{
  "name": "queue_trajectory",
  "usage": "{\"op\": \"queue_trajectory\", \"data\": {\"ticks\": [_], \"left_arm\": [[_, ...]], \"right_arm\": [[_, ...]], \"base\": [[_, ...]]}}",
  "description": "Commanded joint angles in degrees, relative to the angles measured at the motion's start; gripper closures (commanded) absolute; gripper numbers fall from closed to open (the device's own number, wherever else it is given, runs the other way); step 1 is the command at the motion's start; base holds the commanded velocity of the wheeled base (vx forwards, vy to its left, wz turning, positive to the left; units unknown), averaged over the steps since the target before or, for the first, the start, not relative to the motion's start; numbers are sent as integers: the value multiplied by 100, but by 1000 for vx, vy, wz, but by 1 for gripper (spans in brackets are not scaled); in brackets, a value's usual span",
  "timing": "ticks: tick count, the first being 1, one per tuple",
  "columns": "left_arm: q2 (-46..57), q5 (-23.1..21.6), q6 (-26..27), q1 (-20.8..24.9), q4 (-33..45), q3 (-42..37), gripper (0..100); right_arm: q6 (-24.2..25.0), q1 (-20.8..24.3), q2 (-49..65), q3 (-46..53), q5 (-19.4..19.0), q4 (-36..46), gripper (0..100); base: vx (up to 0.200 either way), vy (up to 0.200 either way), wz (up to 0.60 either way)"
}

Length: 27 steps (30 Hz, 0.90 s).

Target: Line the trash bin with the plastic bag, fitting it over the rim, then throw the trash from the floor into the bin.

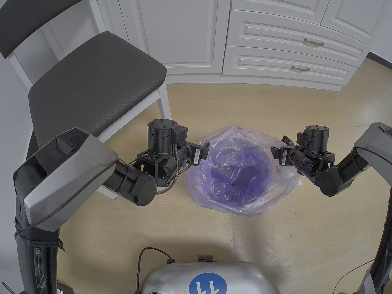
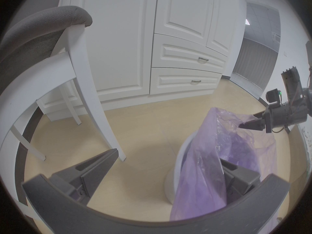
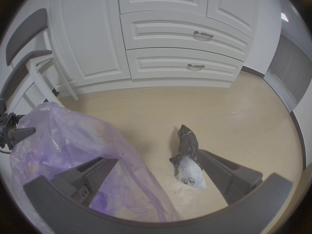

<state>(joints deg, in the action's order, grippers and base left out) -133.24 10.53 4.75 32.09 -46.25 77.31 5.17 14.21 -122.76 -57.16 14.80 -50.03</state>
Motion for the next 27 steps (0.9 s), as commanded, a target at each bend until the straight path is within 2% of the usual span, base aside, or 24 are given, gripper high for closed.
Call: {"op": "queue_trajectory", "data": {"ticks": [1, 11, 20, 27], "left_arm": [[-290, 1, -10, -124, 2, 363, 0], [-773, -7, -54, -299, 11, 1040, 0], [-1134, 1, -71, -537, 125, 1576, 0], [-1222, 1, -344, -589, 380, 1708, 0]], "right_arm": [[213, -15, -161, -278, 5, -7, 0], [652, -42, -442, -682, -12, 2, 0], [722, -77, -714, -893, -12, 46, 0], [722, -77, -811, -920, -12, 81, 0]], "base": [[0, 0, 0], [0, 0, 0], [0, 0, 0], [0, 0, 0]]}}
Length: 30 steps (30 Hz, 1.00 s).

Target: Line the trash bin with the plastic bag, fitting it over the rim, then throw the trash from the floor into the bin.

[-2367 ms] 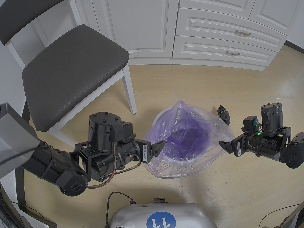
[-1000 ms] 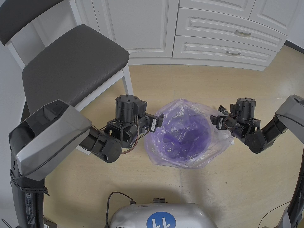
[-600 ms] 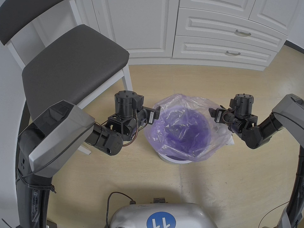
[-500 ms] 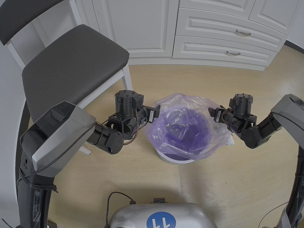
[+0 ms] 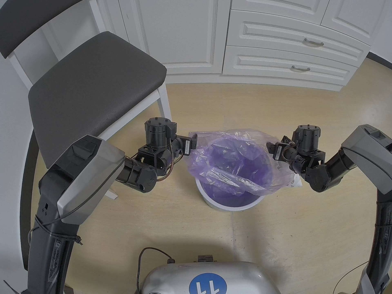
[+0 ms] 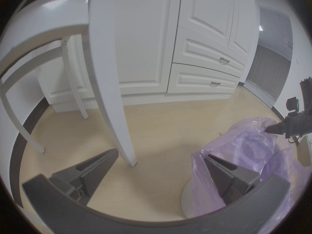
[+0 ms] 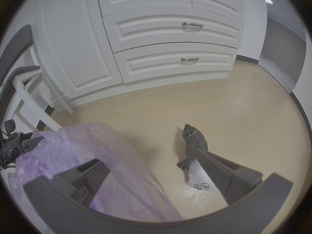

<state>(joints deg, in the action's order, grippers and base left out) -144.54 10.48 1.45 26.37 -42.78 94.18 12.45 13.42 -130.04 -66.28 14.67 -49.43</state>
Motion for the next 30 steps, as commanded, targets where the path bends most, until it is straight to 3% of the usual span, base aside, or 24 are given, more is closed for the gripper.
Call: {"op": "queue_trajectory", "data": {"ticks": [1, 12, 23, 30], "left_arm": [[-92, 6, -13, -18, 50, 3, 0], [418, -20, -4, -18, 665, -665, 0], [884, -11, -22, 61, 613, -735, 0], [1403, -2, -4, 308, 498, -1579, 0]], "right_arm": [[-5, 3, -83, -8, 1, 39, 0], [-5, -59, 145, 98, -60, 461, 0], [65, 64, 910, 537, -113, 461, 0], [-322, 284, 1543, 1205, -148, 681, 0]], "base": [[0, 0, 0], [0, 0, 0], [0, 0, 0], [0, 0, 0]]}}
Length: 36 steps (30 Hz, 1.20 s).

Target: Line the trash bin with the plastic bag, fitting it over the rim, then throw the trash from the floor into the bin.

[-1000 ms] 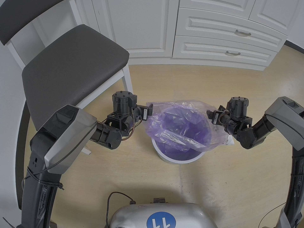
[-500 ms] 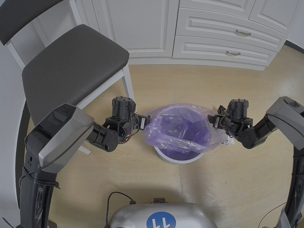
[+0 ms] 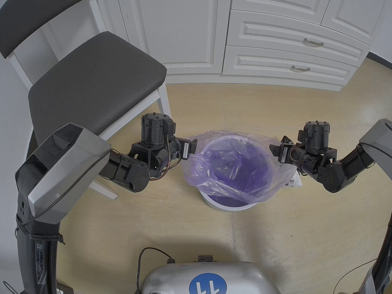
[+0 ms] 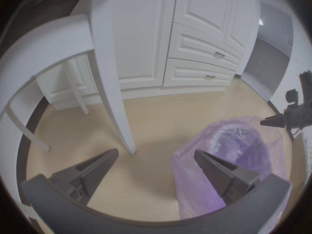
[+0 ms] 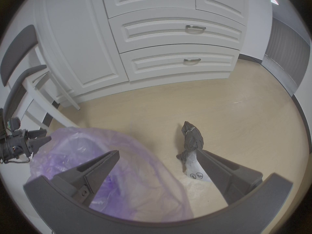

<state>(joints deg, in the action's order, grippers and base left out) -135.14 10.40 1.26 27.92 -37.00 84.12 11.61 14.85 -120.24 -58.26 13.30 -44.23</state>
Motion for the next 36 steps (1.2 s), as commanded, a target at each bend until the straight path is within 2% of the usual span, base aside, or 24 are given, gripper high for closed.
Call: {"op": "queue_trajectory", "data": {"ticks": [1, 4, 7, 13, 16, 22, 27, 31, 36], "left_arm": [[498, 6, 24, 170, -106, -642, 0], [665, 6, 59, 188, -202, -1037, 0], [858, -3, 77, 214, -123, -1495, 0], [1245, -64, 481, 223, 105, -2391, 0], [1403, -99, 525, 223, 334, -2602, 0], [1447, -205, 534, 249, 439, -2971, 0], [1456, -214, 507, 285, 378, -3103, 0], [1649, -231, 481, 285, 369, -3077, 0], [2010, -302, 411, 285, 369, -3235, 0]], "right_arm": [[-264, 150, 615, 447, -12, 213, 0], [-510, 255, 870, 763, -82, 591, 0], [-879, 431, 1011, 1159, -425, 854, 0], [-985, 1126, 615, 1484, -416, 810, 0], [-1029, 1205, 598, 1598, -451, 872, 0], [-1837, 1205, 633, 2143, -513, 890, 0], [-2198, 1222, 492, 2301, -513, 890, 0], [-2382, 1222, 475, 2416, -557, 828, 0], [-2321, 1354, 870, 2451, -688, 661, 0]], "base": [[0, 0, 0], [0, 0, 0], [0, 0, 0], [0, 0, 0], [0, 0, 0], [0, 0, 0], [0, 0, 0], [0, 0, 0], [0, 0, 0]]}}
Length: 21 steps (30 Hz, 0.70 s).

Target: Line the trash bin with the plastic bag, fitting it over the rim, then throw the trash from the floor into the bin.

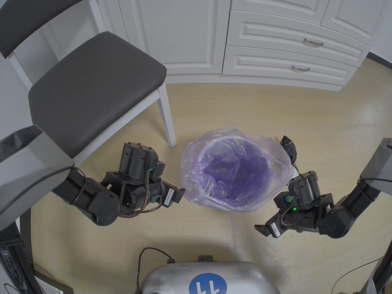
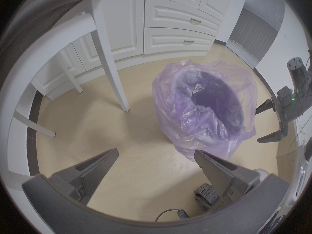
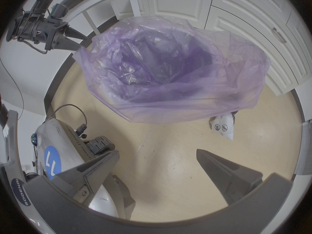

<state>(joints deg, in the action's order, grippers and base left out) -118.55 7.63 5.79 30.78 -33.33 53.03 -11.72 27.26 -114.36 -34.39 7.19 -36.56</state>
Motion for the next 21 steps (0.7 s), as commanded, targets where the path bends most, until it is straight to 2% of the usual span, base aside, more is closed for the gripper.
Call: {"op": "queue_trajectory", "data": {"ticks": [1, 8, 11, 21], "left_arm": [[553, -34, -69, 7, -60, -311, 0], [1036, -139, -104, 16, -1026, -1198, 0], [1133, -139, -104, 16, -1246, -1401, 0], [1352, -148, -394, -63, -1993, -2095, 0]], "right_arm": [[90, 236, 467, 178, -183, -246, 0], [547, 860, 617, 442, -201, -1292, 0], [583, 878, 511, 459, -209, -1609, 0], [899, 702, -1572, -94, -245, -3490, 0]], "base": [[0, 0, 0], [0, 0, 0], [0, 0, 0], [0, 0, 0]]}}
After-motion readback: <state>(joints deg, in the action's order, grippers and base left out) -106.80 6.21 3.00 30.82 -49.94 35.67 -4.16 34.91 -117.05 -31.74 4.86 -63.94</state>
